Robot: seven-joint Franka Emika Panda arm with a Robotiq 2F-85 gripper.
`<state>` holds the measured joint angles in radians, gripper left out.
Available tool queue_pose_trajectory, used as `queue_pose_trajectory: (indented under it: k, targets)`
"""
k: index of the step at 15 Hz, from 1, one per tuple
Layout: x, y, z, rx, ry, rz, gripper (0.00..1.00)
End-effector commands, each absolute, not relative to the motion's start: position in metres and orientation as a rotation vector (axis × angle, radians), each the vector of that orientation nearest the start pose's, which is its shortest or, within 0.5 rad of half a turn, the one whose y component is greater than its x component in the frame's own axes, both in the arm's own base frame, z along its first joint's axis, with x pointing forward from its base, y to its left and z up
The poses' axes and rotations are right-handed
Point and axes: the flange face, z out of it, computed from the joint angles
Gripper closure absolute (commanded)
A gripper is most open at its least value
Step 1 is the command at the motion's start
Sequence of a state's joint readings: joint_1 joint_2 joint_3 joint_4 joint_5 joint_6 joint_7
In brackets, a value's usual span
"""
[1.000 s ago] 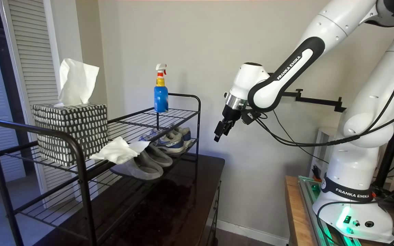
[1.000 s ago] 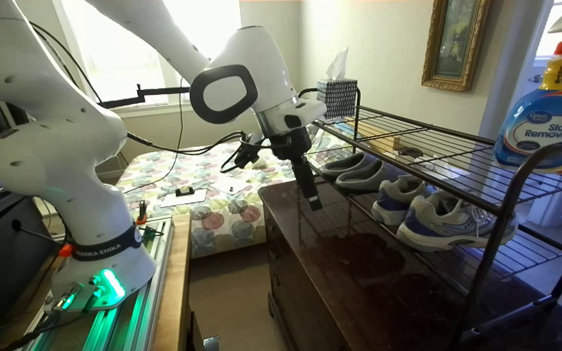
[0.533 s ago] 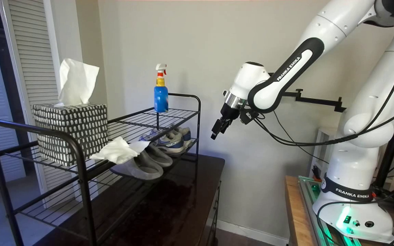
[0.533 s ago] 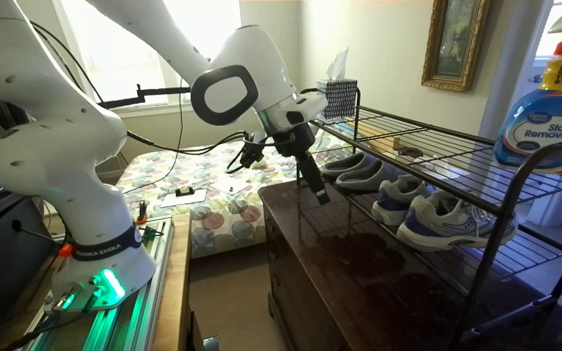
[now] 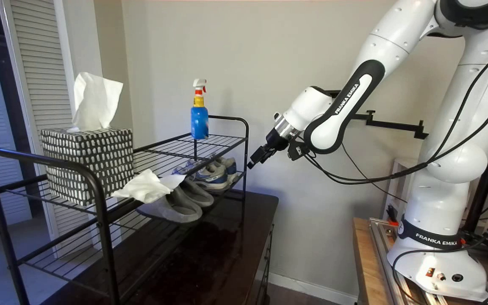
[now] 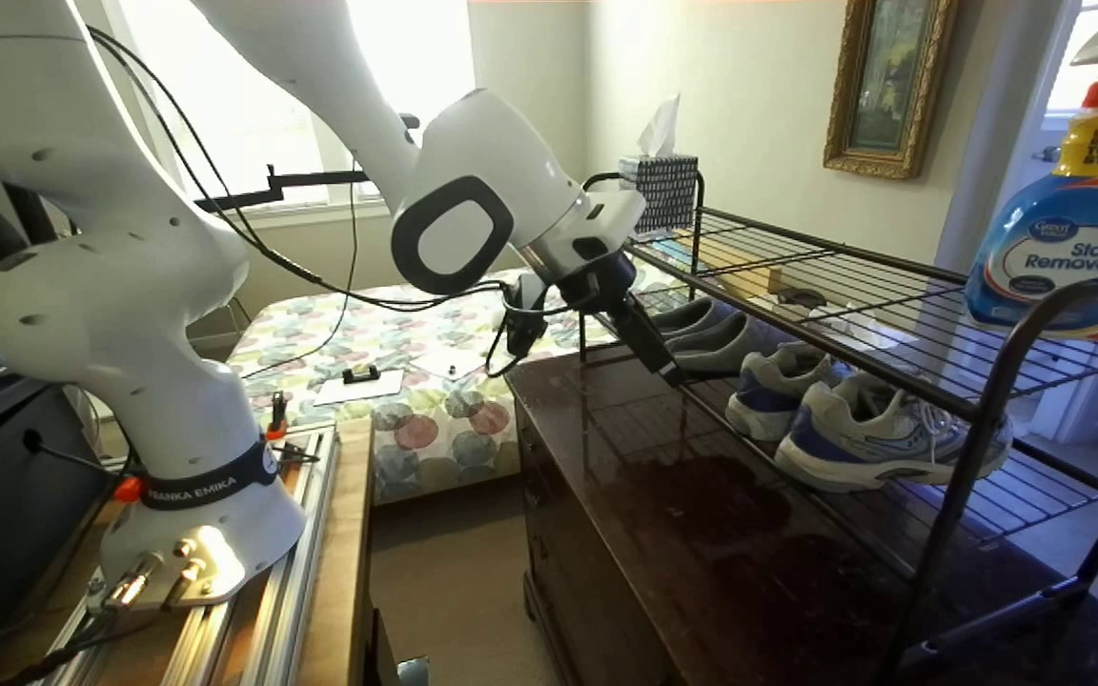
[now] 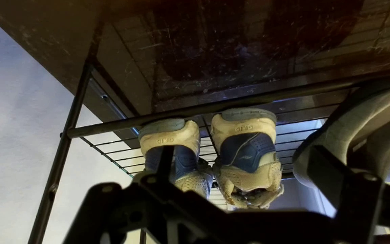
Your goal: Move the blue sneakers
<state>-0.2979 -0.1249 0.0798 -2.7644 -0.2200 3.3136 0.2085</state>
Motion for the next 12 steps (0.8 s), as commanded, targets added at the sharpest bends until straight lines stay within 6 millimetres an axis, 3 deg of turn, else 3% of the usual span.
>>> queue_pose_trajectory:
  k: [1,5,12]
  targets:
    - [0.427,-0.084,0.313,-2.982,0.248,-1.105,0.0]
    - [0.425,-0.091,0.298,-2.972,0.285,-1.094,0.0]
    - [0.425,-0.091,0.299,-2.977,0.317,-1.076,0.0]
